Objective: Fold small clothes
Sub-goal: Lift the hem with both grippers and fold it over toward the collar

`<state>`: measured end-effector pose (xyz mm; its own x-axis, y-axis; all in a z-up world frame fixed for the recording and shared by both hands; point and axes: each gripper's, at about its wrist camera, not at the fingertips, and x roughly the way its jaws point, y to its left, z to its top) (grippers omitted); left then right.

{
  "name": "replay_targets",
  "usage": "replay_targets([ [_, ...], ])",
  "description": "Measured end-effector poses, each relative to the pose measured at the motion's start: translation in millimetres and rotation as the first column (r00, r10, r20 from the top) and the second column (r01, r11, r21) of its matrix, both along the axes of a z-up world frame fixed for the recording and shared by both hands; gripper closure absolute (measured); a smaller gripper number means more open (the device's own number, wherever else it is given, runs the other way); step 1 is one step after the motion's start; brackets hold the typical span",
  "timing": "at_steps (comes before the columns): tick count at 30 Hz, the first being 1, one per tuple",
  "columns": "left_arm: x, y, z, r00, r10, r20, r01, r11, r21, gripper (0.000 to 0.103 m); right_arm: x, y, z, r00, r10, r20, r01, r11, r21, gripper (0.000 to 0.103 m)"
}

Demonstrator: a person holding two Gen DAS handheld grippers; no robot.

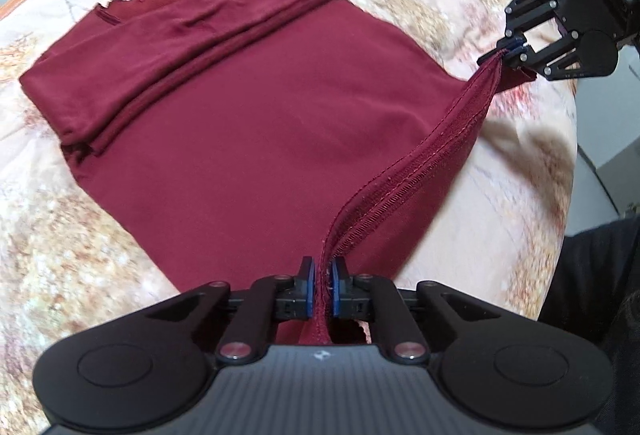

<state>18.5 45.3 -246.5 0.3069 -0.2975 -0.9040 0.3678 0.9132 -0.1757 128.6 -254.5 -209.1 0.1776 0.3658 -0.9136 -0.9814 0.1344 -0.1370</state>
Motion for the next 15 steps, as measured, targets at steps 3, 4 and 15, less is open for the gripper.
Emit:
replay_targets([
  [3,6.8,10.1,8.0,1.0,0.015,0.016,-0.014,1.0,-0.015,0.096,11.7,3.2,6.8,1.0,0.02,0.01,-0.02,1.0,0.001,0.099],
  [4,8.7,12.5,10.3,1.0,0.018,0.023,-0.018,1.0,-0.015,0.098,15.8,4.5,8.6,1.0,0.028,0.014,-0.028,1.0,0.001,0.099],
  [15,36.1,32.1,39.0,0.994,0.043,0.096,-0.04,0.999,-0.027,0.101,51.8,18.2,34.6,0.997,0.048,0.053,-0.049,0.998,0.025,0.099],
])
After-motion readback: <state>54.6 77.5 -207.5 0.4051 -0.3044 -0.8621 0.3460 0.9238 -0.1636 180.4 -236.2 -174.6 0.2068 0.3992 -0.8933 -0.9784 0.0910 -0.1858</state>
